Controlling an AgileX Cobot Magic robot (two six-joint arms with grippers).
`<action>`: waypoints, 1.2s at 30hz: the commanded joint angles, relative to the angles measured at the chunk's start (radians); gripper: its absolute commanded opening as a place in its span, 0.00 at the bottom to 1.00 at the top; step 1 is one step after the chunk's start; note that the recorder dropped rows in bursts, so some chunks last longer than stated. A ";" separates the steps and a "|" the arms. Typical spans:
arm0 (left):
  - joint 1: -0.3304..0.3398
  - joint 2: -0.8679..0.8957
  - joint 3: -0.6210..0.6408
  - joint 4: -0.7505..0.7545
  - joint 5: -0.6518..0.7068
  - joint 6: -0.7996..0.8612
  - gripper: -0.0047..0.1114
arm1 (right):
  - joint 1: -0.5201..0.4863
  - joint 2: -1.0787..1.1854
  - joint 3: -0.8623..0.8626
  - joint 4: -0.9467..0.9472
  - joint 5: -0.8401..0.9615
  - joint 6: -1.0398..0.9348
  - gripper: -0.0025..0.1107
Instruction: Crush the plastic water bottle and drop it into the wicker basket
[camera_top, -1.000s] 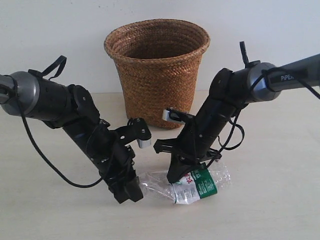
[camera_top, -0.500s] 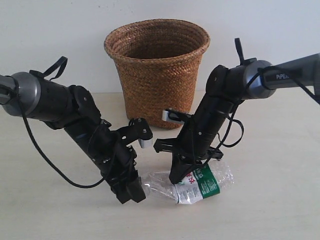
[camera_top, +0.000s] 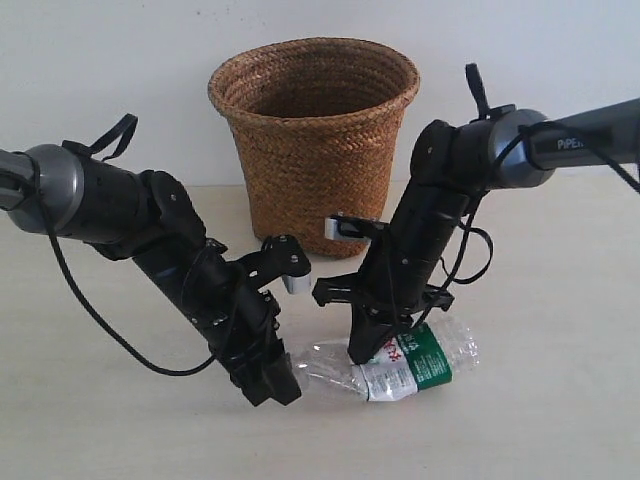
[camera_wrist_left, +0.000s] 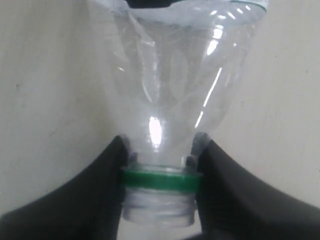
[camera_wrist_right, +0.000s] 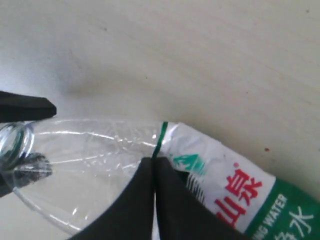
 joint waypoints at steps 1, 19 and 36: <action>0.013 -0.018 -0.004 0.053 -0.014 -0.028 0.07 | -0.028 -0.074 0.030 -0.211 0.010 -0.065 0.02; 0.013 -0.018 -0.004 0.059 -0.013 -0.028 0.07 | -0.005 -0.231 0.104 -0.201 -0.066 -0.139 0.02; 0.013 -0.018 -0.004 0.059 -0.012 -0.026 0.07 | -0.002 0.001 0.104 -0.297 -0.196 -0.141 0.02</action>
